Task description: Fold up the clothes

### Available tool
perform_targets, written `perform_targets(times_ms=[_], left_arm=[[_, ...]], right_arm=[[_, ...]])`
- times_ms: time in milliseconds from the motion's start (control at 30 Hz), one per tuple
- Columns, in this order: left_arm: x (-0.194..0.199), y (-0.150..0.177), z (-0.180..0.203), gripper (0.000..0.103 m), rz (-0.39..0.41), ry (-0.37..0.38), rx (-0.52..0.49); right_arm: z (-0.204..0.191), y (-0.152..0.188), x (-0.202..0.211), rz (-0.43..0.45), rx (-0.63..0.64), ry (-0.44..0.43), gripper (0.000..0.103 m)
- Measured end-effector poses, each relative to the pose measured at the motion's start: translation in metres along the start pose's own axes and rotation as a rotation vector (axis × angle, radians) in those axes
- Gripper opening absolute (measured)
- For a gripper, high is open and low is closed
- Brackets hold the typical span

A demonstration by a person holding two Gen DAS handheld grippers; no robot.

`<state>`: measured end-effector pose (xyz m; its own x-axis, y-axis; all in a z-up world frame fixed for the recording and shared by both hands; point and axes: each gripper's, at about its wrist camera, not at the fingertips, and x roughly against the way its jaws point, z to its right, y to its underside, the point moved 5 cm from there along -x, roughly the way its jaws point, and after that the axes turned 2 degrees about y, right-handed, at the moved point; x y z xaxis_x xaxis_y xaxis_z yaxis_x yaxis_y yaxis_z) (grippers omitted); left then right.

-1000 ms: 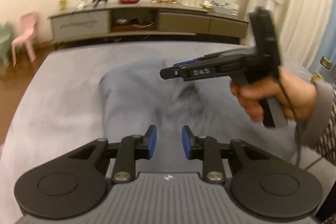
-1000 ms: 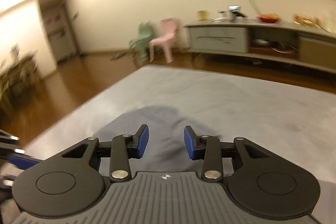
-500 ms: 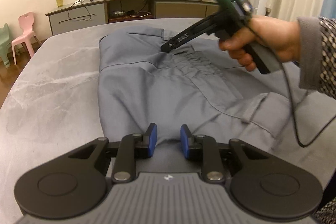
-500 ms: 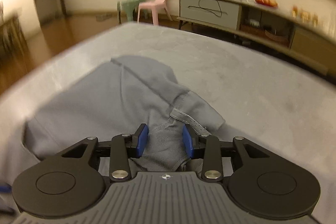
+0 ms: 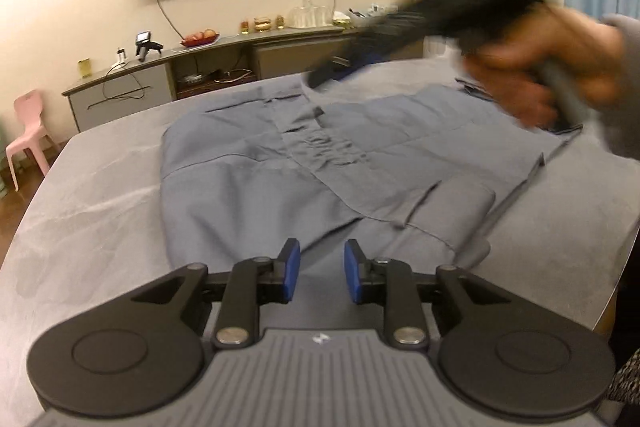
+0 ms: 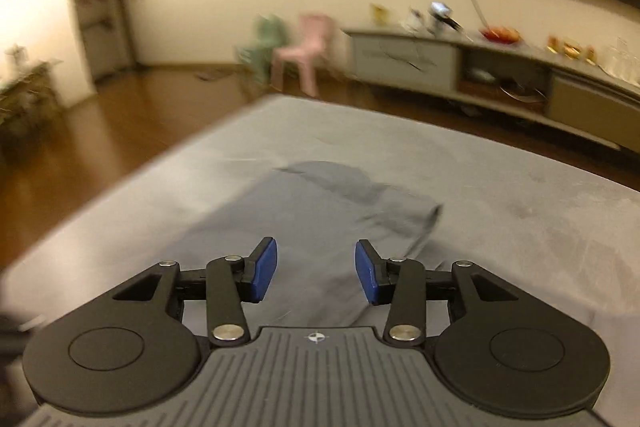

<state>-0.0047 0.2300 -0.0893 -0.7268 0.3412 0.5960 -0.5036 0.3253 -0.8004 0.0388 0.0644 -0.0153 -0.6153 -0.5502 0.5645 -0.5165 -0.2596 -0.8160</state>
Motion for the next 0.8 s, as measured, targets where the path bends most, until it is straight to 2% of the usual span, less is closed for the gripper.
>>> perform_targets(times_ms=[100, 167, 200, 267, 367, 467, 533, 600, 667, 733, 767, 800], left_arm=[[-0.017, 0.000, 0.006, 0.024, -0.068, -0.011, -0.025], [-0.022, -0.001, 0.007, 0.024, -0.082, -0.030, -0.036], [-0.024, -0.001, 0.008, 0.024, -0.088, -0.039, -0.041], [-0.022, -0.003, 0.006, 0.026, -0.078, -0.060, -0.033], [0.000, -0.009, -0.007, 0.028, 0.016, -0.098, 0.045], [0.011, -0.015, -0.027, 0.029, 0.070, -0.145, 0.131], [0.010, -0.017, -0.042, 0.028, 0.070, -0.162, 0.186], [0.006, -0.017, -0.047, 0.028, 0.053, -0.160, 0.205], [0.001, -0.015, -0.048, 0.028, 0.033, -0.157, 0.206], [-0.003, -0.010, -0.045, 0.028, 0.001, -0.144, 0.198], [-0.004, -0.005, -0.043, 0.028, -0.018, -0.134, 0.198], [-0.007, -0.002, -0.044, 0.028, -0.037, -0.122, 0.202]], right_arm=[[-0.032, 0.048, 0.034, -0.067, 0.061, -0.081, 0.045], [-0.043, 0.089, 0.031, -0.147, 0.164, -0.053, 0.046], [-0.041, 0.101, 0.032, -0.140, 0.171, -0.046, 0.049], [-0.030, 0.098, 0.035, -0.148, 0.068, -0.072, 0.050], [-0.034, 0.066, 0.044, -0.146, 0.082, -0.085, 0.050], [-0.044, 0.011, 0.055, -0.054, 0.145, -0.087, 0.054], [-0.054, -0.029, 0.047, 0.007, 0.195, -0.060, 0.072], [-0.065, -0.064, 0.018, 0.023, 0.243, -0.019, 0.076], [-0.068, -0.086, -0.025, 0.002, 0.268, 0.030, 0.075], [-0.070, -0.100, -0.072, -0.032, 0.294, 0.085, 0.071], [-0.067, -0.100, -0.097, -0.083, 0.297, 0.113, 0.067], [-0.062, -0.096, -0.124, -0.160, 0.294, 0.140, 0.053]])
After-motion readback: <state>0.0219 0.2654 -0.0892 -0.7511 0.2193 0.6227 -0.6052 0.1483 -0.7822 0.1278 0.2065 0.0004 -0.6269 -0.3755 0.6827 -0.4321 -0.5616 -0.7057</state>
